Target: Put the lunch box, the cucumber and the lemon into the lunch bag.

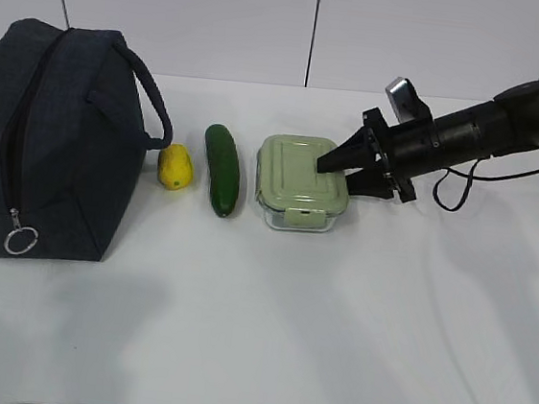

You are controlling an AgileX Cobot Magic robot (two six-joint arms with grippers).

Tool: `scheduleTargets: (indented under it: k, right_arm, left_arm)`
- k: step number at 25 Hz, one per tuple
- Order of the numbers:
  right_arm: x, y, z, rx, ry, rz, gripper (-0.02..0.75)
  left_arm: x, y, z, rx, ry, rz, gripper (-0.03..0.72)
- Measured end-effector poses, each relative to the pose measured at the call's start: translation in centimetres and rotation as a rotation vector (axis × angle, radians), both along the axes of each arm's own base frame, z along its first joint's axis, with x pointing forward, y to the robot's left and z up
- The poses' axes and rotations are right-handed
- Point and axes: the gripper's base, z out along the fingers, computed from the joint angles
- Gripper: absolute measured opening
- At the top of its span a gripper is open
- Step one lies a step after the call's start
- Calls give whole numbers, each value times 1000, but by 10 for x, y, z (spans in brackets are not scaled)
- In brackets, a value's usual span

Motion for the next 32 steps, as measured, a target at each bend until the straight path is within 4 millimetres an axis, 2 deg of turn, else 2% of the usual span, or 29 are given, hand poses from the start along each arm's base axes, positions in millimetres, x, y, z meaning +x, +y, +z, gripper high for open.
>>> scheduleTargets:
  k: [10,22,32]
  right_arm:
    - [1,0,1,12,42,-41,377]
    - [2,-1,13,2,61,-96,377]
    - [-3,-1,64,12,2,-120,377]
  left_arm:
    - [0,0,0,0,0,0,494]
    - [0,0,0,0,0,0,490]
    - [0,-1,1,-5,0,-3,382]
